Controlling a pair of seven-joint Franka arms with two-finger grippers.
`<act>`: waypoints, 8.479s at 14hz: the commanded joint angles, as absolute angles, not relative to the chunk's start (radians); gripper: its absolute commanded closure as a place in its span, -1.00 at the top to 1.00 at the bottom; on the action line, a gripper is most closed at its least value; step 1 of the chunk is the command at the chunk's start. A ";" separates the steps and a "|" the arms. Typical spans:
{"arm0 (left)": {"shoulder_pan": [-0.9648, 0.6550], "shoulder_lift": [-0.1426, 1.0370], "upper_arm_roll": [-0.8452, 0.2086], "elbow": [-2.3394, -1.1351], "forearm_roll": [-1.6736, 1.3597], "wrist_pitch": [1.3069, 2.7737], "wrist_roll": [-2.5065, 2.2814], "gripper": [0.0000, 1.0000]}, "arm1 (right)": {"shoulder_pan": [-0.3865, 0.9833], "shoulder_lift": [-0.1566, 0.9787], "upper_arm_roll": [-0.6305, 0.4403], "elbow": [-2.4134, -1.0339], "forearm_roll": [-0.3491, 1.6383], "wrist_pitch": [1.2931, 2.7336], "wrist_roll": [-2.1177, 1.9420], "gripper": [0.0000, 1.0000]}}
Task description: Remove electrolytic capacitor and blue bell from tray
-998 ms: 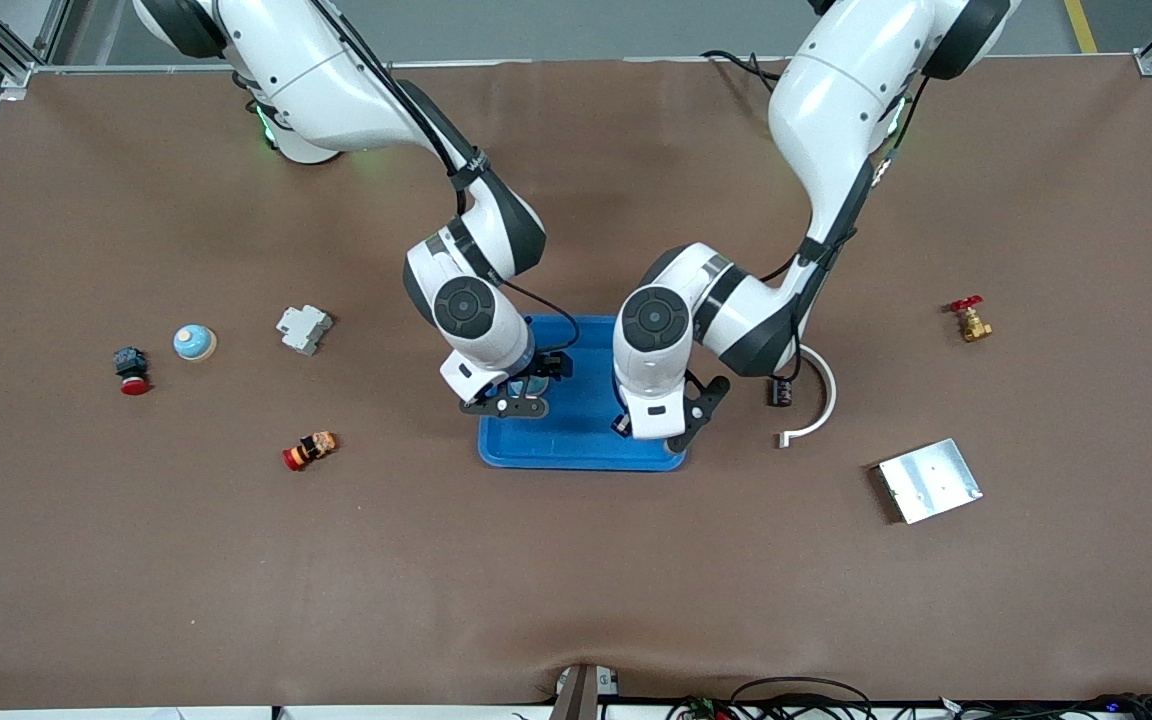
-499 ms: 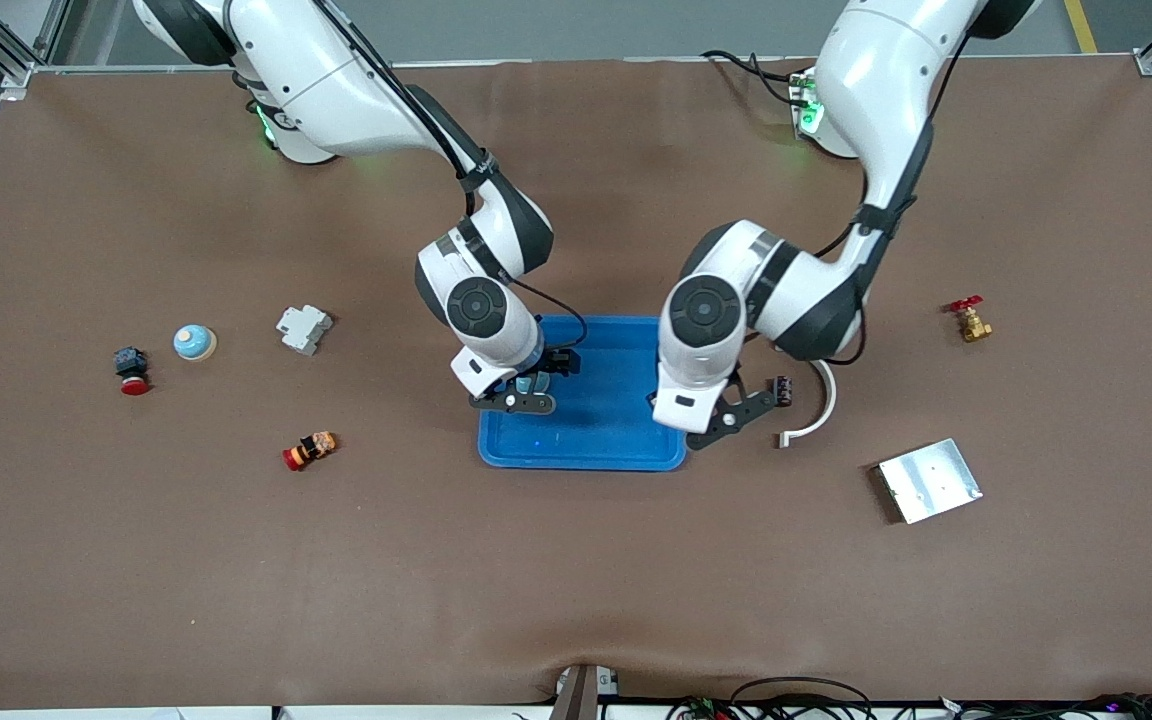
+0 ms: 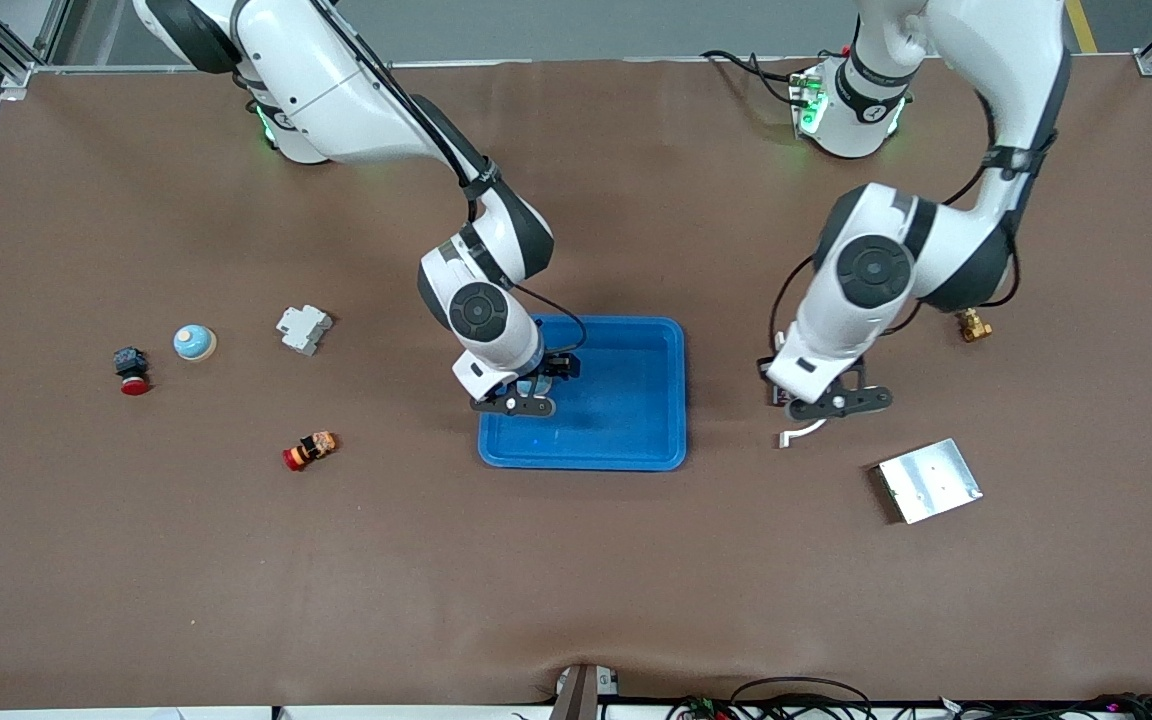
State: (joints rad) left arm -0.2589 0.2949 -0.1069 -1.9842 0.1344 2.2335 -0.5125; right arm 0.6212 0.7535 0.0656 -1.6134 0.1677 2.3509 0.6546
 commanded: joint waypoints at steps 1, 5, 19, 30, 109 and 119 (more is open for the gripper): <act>-0.198 0.213 -0.114 -2.118 0.130 2.299 -0.366 -1.00 | 0.618 0.767 0.067 -1.600 0.124 2.358 0.672 1.00; -0.092 0.181 -0.114 -2.285 0.130 2.500 -0.159 -1.00 | 0.618 0.781 0.067 -1.594 0.123 2.358 0.672 1.00; 0.032 0.319 -0.112 -2.370 0.144 2.746 0.018 -1.00 | 0.578 0.732 0.057 -1.540 0.138 2.251 0.664 -1.00; 0.055 0.406 -0.113 -2.361 0.144 2.841 0.037 -0.43 | 0.370 0.623 -0.185 -1.601 0.126 2.062 0.128 -1.00; -0.098 0.138 -0.064 -1.376 0.006 1.502 -0.083 1.00 | -0.066 0.026 -0.021 -1.536 0.038 1.539 -0.104 1.00; -0.098 0.126 -0.064 -1.374 0.011 1.509 -0.084 1.00 | -0.068 0.026 -0.023 -1.522 0.031 1.516 -0.117 1.00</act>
